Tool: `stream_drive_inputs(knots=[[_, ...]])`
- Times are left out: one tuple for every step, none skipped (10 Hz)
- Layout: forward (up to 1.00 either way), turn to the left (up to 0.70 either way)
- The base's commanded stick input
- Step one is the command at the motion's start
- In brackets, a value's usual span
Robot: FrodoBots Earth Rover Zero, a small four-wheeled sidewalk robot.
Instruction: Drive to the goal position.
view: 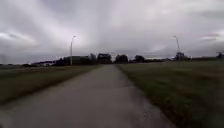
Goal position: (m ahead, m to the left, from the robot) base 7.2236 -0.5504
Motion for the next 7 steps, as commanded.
stream_drive_inputs(knots=[[0.70, 0.00], [0.70, 0.00], [0.70, 0.00], [0.70, 0.00], [0.70, 0.00], [0.70, 0.00], [0.70, 0.00]])
